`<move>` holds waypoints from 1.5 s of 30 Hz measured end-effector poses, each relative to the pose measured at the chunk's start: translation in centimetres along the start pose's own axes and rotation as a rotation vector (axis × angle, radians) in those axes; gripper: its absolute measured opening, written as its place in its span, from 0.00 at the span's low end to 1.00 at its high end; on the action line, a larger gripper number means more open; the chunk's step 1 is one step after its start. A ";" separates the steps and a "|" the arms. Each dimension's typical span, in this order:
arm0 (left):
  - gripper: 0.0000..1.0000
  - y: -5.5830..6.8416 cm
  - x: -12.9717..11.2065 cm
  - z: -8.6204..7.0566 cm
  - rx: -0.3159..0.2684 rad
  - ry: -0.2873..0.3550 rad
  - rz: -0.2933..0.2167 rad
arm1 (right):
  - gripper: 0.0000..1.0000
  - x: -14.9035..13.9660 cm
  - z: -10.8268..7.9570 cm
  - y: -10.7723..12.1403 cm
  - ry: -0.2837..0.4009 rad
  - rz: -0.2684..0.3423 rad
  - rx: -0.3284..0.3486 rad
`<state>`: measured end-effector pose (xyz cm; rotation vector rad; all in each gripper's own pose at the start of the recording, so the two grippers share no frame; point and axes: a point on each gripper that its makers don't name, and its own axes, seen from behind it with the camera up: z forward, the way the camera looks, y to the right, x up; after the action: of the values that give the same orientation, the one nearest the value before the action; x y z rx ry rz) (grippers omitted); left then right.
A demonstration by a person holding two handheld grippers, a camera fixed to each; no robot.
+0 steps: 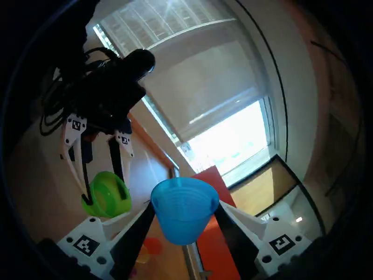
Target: Pour water
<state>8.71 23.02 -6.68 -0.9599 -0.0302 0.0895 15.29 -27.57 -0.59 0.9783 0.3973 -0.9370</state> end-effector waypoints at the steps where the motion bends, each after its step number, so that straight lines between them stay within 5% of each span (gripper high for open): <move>1: 0.86 0.0 0.0 0.0 0.000 0.000 0.000 | 0.91 0.0 -0.1 0.1 0.001 0.018 -0.002; 11: 0.86 -0.2 0.2 -0.1 0.009 0.003 -0.003 | 0.91 -0.8 -0.4 -0.1 -0.016 0.165 0.001; 32: 0.86 -0.6 0.2 -0.3 0.028 0.007 -0.010 | 0.91 -0.1 -1.0 -0.4 0.033 0.624 0.039; 45: 0.86 -1.1 0.4 -0.6 0.036 0.007 -0.020 | 0.91 -0.3 -0.9 -1.2 0.029 0.810 0.081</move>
<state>9.22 21.93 -6.14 -0.9237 -0.0313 0.0684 14.22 -26.97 -1.48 1.0973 -0.0330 -0.2032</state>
